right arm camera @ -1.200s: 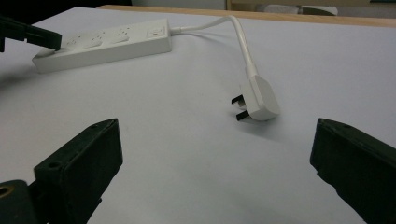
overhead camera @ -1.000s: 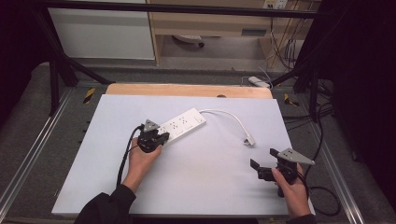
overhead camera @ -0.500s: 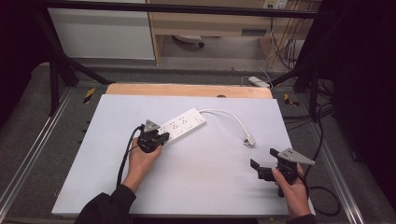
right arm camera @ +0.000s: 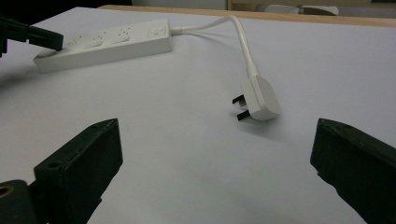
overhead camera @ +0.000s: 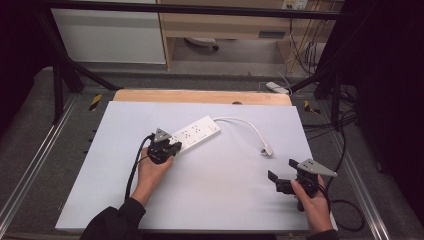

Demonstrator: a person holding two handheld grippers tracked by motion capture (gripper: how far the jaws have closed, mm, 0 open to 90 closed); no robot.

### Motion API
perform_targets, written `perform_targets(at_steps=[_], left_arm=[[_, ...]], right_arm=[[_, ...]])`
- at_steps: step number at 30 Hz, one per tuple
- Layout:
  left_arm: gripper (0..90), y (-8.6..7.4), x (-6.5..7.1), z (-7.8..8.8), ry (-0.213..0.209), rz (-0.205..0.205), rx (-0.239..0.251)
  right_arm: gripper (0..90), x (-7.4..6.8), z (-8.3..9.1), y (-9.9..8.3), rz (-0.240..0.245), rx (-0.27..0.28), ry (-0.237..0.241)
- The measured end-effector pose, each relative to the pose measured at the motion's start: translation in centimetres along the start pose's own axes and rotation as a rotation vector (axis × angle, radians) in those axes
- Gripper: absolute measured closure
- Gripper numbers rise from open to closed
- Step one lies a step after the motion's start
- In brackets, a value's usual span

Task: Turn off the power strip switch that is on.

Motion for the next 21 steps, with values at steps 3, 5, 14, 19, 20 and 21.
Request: perform_targets(at_steps=[3,5,14,19,20,21], left_arm=[[90.0,0.00,-0.01,-0.01,-0.003,0.002,0.001],[90.0,0.00,-0.02,0.00,-0.006,0.002,0.000],[90.0,-0.03,-0.05,-0.03,-0.012,0.002,0.005],[90.0,-0.05,-0.06,-0.02,-0.011,0.000,0.007],[90.0,-0.05,-0.06,-0.02,-0.013,0.000,0.007],[90.0,-0.06,-0.07,0.00,-0.015,0.005,0.007]], right_arm=[[2.7,0.00,0.00,0.00,0.000,0.000,0.000],[2.7,-0.01,0.00,0.01,0.001,0.001,0.001],[2.7,-0.07,-0.02,-0.03,0.002,-0.003,0.003],[2.7,-0.04,0.00,-0.02,0.001,-0.001,0.003],[2.7,-0.04,0.00,-0.01,0.002,-0.001,0.003],[2.6,-0.04,0.01,-0.01,0.002,-0.001,0.003]])
Point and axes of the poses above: each handheld gripper's, and its own axes: z roughly backward along the jaws, y roughly out of its top, x roughly to its right, the point moved 9 cm from there along -z, roughly forward along the jaws, and after that the axes turned 10 degrees about z, right-handed, at the moved point
